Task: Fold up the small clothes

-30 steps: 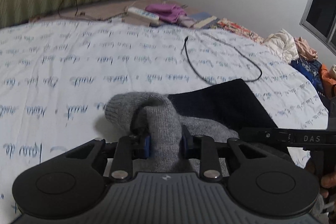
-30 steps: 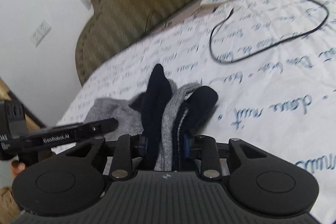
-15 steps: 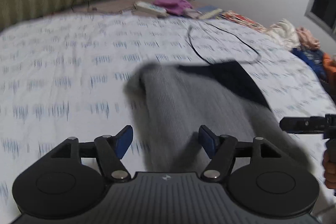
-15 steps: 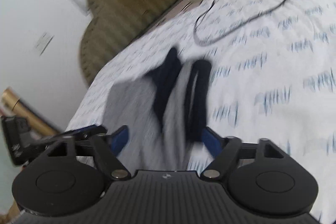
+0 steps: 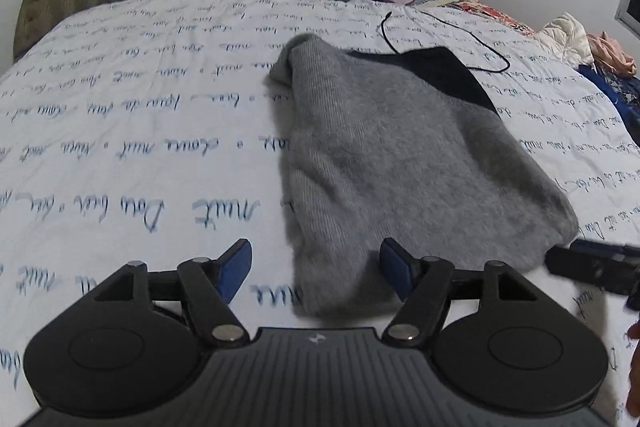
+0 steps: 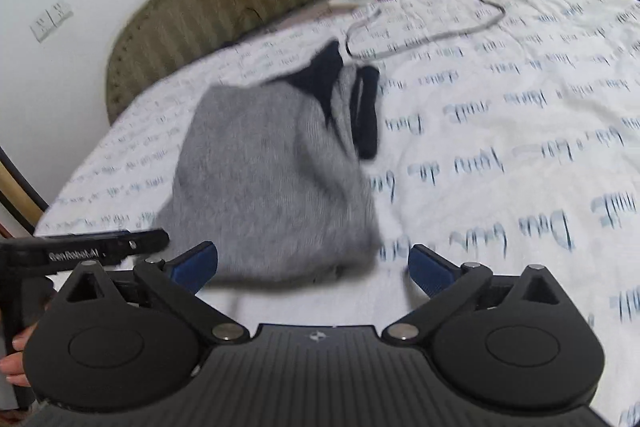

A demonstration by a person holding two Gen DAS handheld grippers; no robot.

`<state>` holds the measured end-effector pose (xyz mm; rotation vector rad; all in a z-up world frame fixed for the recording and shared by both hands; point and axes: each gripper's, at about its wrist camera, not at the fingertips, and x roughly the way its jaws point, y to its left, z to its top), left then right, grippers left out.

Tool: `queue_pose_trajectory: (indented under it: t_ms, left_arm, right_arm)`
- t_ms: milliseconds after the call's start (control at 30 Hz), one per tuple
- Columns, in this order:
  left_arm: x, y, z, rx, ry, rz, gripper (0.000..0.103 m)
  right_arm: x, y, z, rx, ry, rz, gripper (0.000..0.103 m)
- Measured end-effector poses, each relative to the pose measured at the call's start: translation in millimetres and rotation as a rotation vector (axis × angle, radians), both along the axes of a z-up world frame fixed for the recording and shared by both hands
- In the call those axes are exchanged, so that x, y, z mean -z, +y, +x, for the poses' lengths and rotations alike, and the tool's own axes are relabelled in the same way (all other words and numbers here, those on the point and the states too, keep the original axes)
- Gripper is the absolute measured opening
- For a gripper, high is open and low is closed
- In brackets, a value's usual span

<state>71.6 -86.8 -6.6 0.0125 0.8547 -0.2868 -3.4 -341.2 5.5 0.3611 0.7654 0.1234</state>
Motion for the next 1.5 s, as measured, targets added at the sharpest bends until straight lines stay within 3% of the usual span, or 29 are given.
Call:
queue_pose_trajectory:
  t_ms: [267,400,667,1200,1500]
  left_arm:
    - [11,3,-31,-0.033,0.041,-0.004,0.072]
    - [17,2,-43,-0.052,0.021,0.047,0.072]
    - [20,5,-63,-0.075,-0.016,0.056,0.076]
    - [41,2,-82,-0.127,-0.171,0.081,0.099]
    - [47,-3,-85,-0.109,-0.194,0.105,0.103]
  right_arm:
    - [12,13,-26,0.019,0.021,0.024,0.103]
    - [11,22,-37,0.008,0.015,-0.002,0.103]
    - [11,34,-54,0.001,-0.003,-0.037,0.103]
    - [31,63,-48,0.026,-0.048,-0.332,0.103]
    - [38,59,-51,0.03,-0.091,-0.322,0.103]
